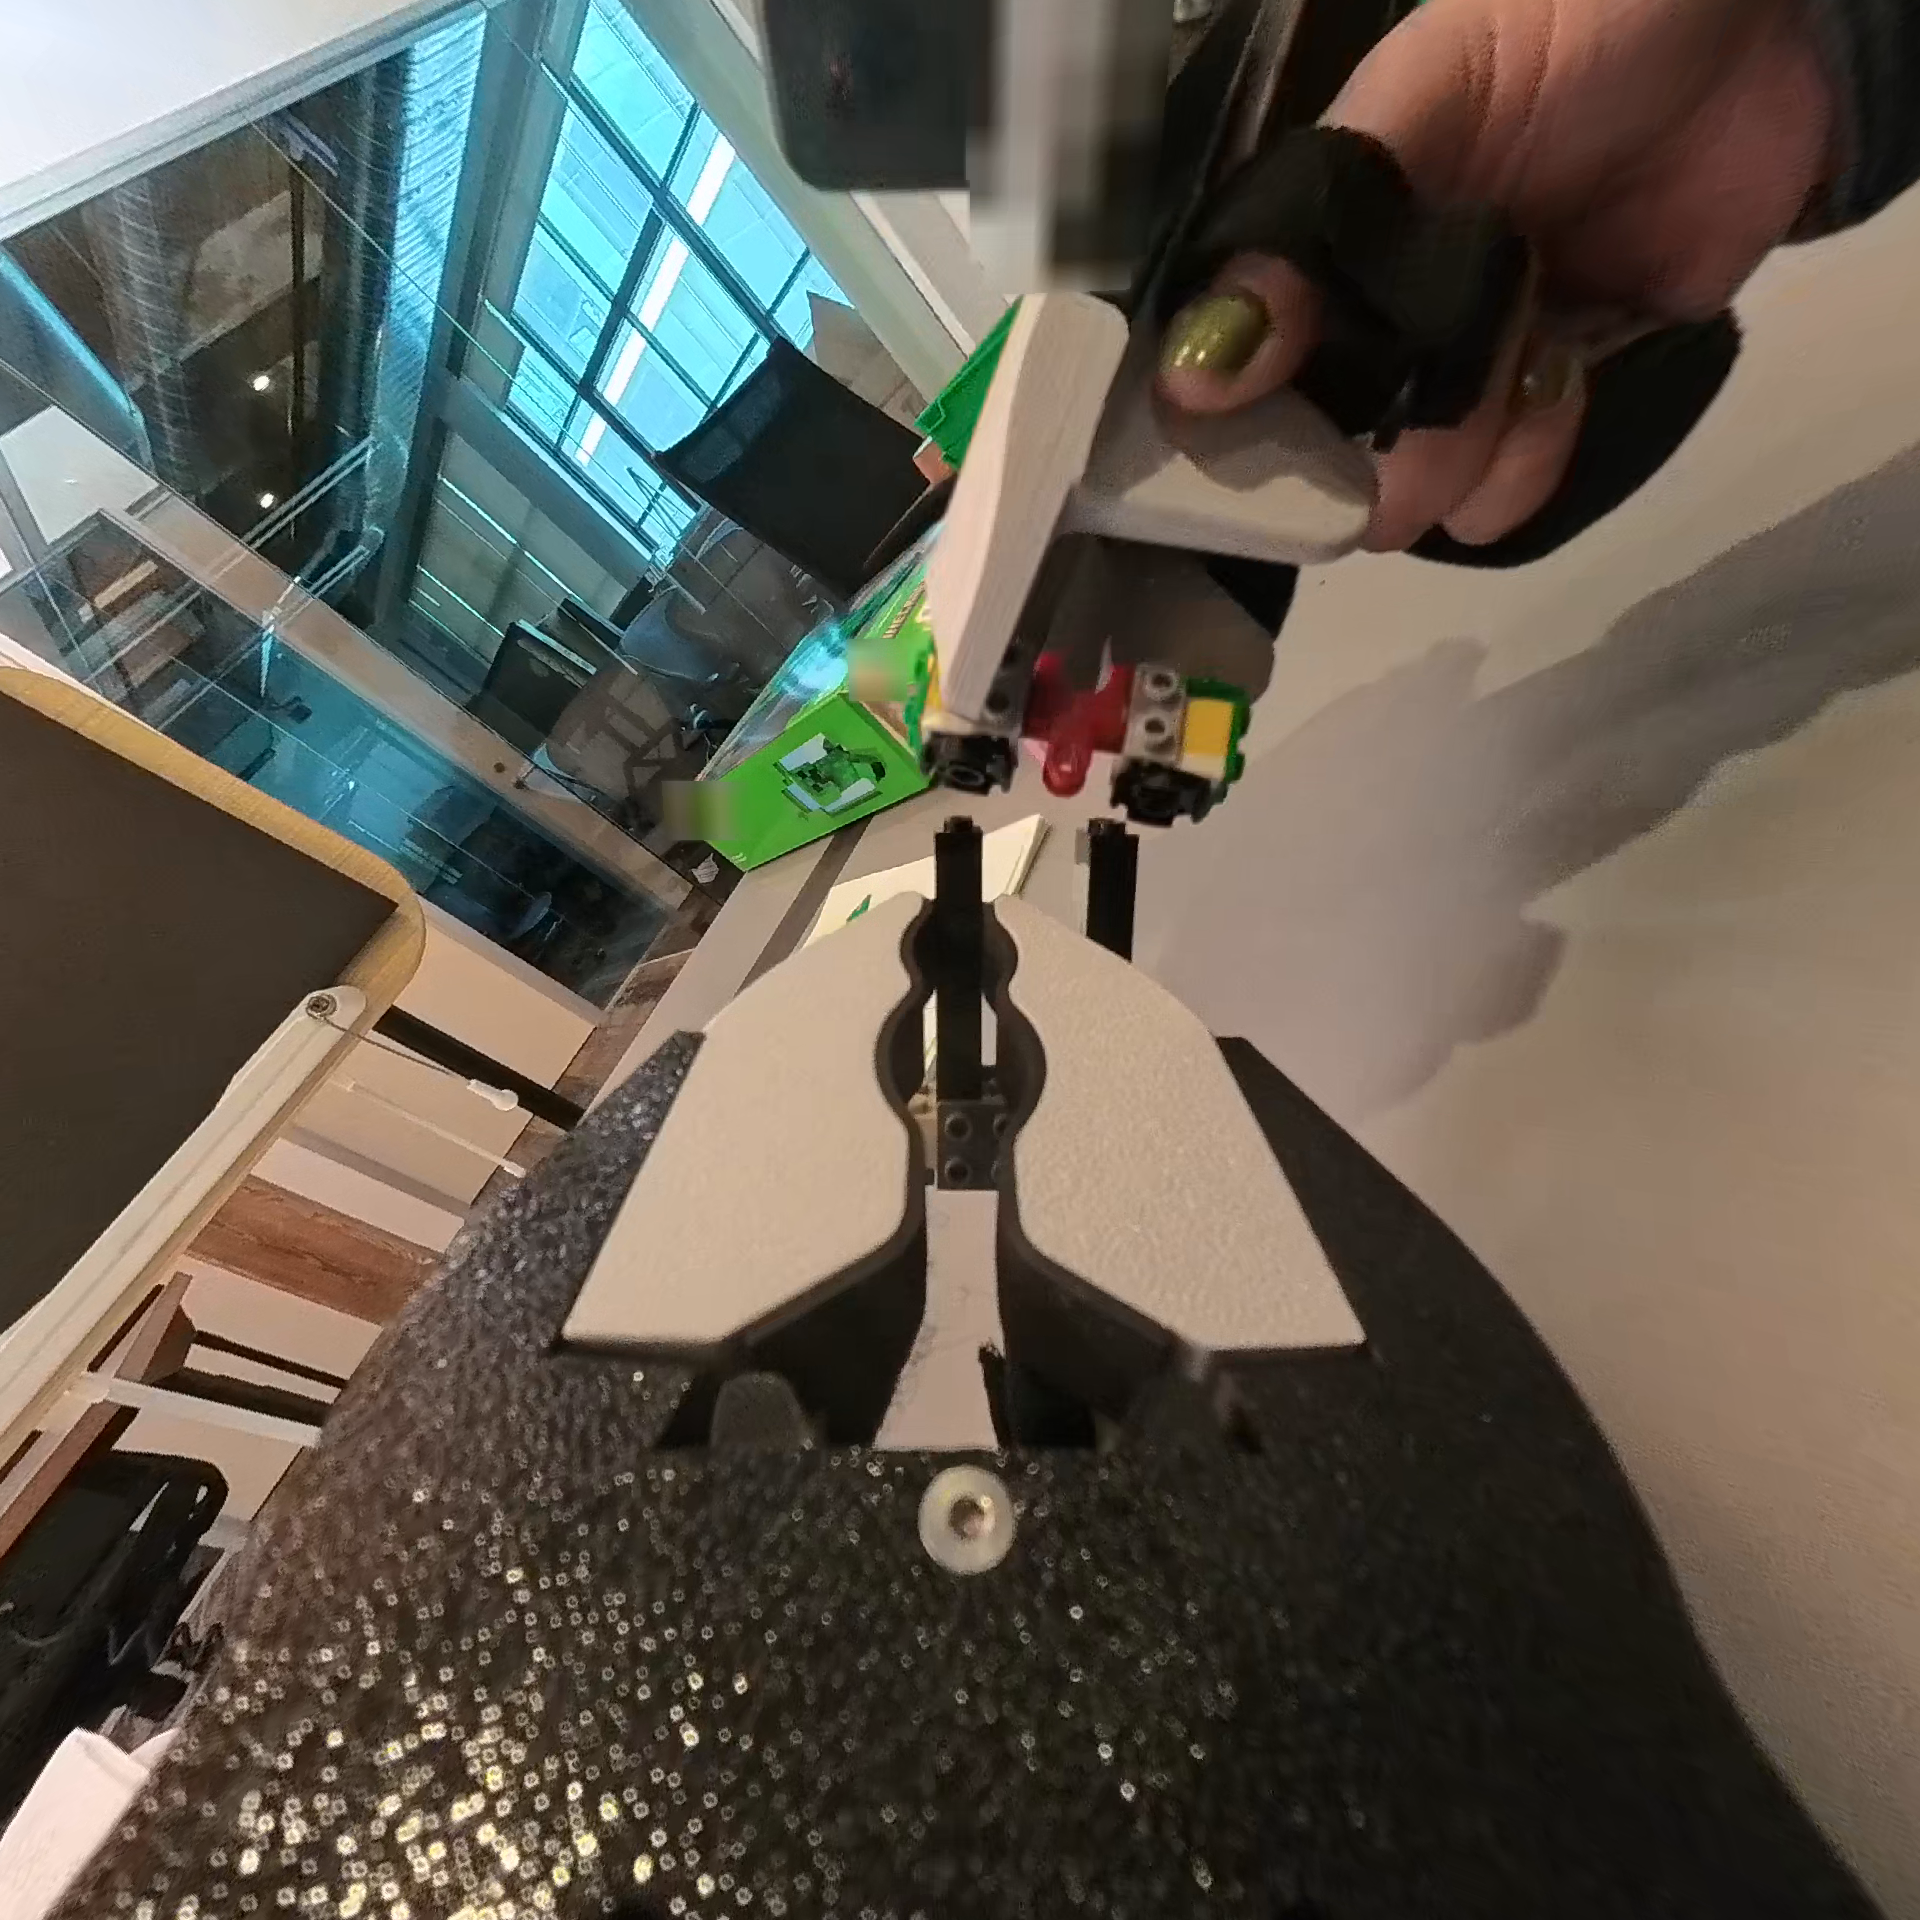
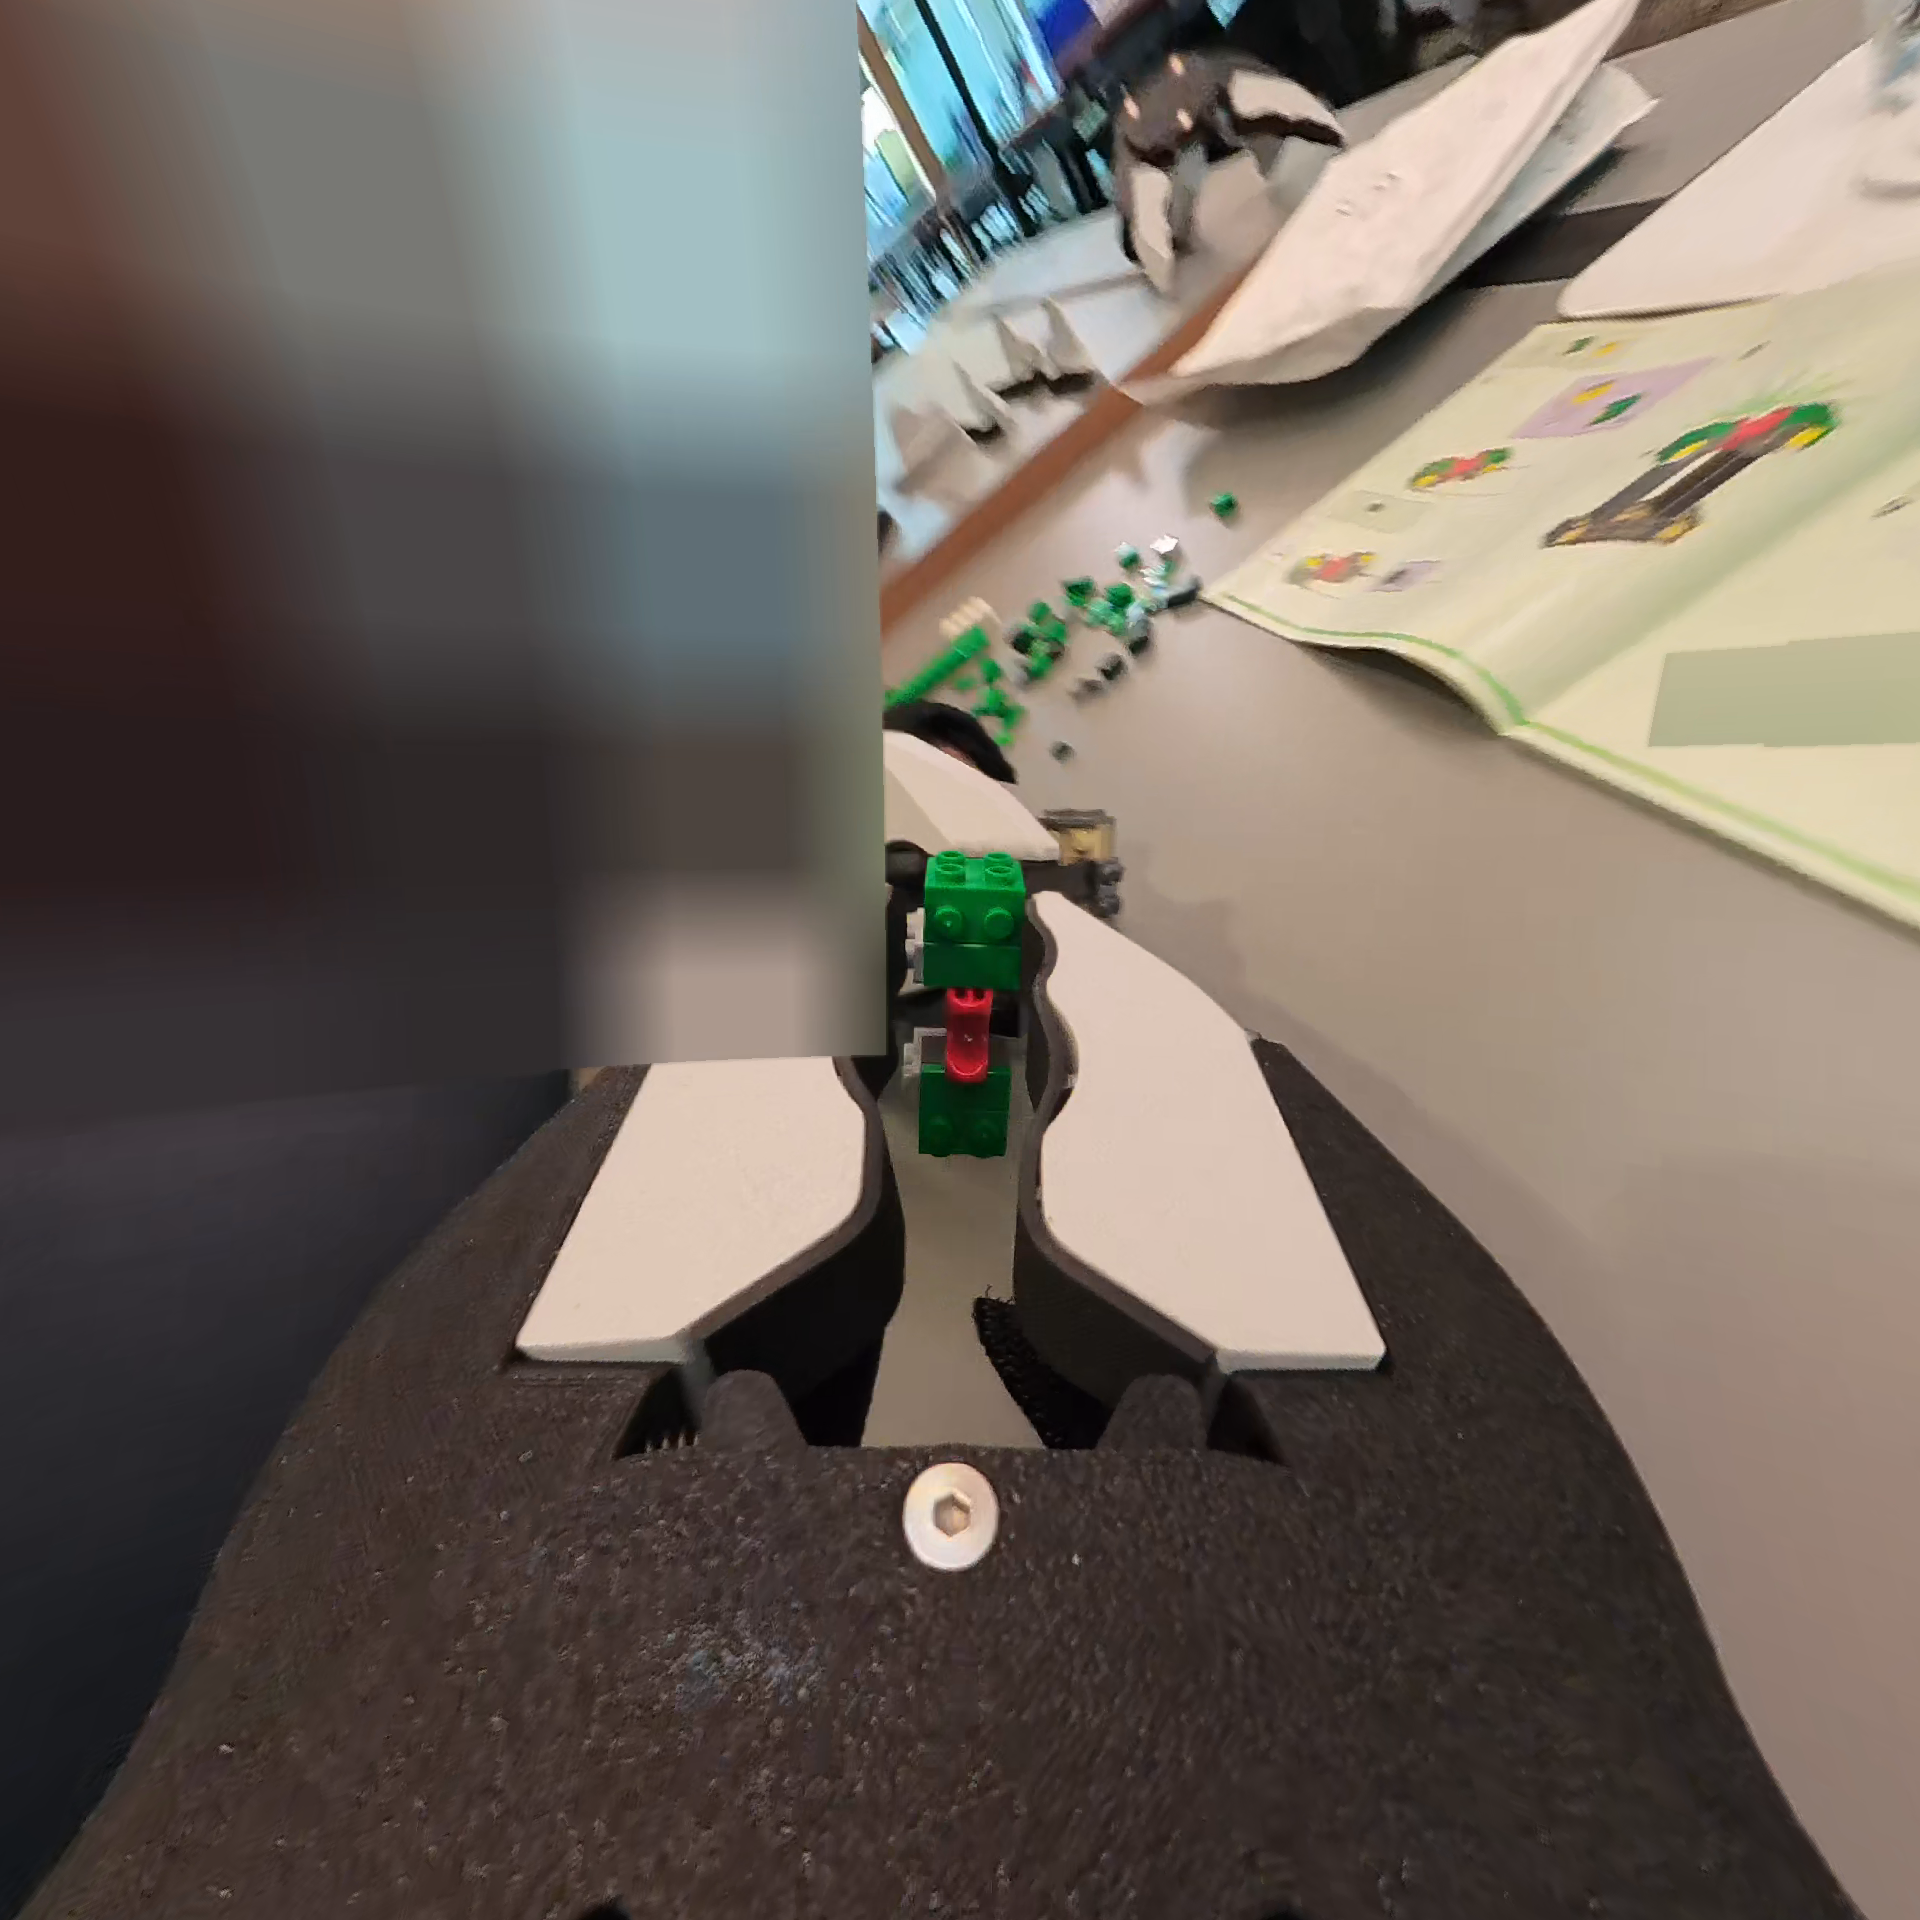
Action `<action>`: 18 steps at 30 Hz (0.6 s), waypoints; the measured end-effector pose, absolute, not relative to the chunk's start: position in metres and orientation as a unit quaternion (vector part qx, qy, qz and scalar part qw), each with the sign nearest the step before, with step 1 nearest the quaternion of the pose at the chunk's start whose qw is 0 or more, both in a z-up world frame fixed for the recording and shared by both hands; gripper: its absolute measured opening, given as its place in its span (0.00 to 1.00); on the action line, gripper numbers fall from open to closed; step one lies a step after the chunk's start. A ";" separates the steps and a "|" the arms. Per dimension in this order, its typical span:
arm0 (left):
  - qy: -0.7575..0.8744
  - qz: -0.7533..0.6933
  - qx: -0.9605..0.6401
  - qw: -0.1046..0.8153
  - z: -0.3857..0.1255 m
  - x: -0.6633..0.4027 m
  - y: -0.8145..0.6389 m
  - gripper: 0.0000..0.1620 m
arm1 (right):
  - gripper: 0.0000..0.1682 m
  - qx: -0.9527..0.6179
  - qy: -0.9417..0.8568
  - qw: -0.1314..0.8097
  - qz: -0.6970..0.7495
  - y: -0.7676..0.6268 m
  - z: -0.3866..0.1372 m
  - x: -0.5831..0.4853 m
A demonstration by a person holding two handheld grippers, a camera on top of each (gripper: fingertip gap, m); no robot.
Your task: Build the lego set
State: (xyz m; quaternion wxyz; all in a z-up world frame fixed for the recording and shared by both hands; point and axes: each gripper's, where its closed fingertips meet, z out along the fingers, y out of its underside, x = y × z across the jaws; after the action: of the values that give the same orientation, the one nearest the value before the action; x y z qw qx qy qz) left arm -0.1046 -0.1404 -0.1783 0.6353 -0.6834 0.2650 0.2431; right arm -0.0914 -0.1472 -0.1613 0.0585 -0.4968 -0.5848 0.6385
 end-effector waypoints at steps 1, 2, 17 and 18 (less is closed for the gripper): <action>0.265 0.243 -0.684 0.635 -0.179 -0.104 -0.140 0.05 | 0.12 -0.496 -0.598 0.072 0.625 -0.148 -0.162 -0.092; 0.265 0.243 -0.685 0.634 -0.179 -0.104 -0.140 0.05 | 0.12 -0.494 -0.609 0.084 0.615 -0.149 -0.163 -0.093; 0.268 0.241 -0.697 0.620 -0.185 -0.105 -0.139 0.04 | 0.12 -0.512 -0.652 0.117 0.547 -0.148 -0.172 -0.091; 0.268 0.241 -0.698 0.619 -0.185 -0.105 -0.138 0.04 | 0.12 -0.516 -0.648 0.114 0.549 -0.148 -0.172 -0.091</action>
State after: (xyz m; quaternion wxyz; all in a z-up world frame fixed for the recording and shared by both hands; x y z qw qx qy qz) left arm -0.1051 -0.1385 -0.1852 0.6187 -0.6981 0.2681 0.2408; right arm -0.0913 -0.1476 -0.1722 0.1145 -0.5157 -0.6478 0.5489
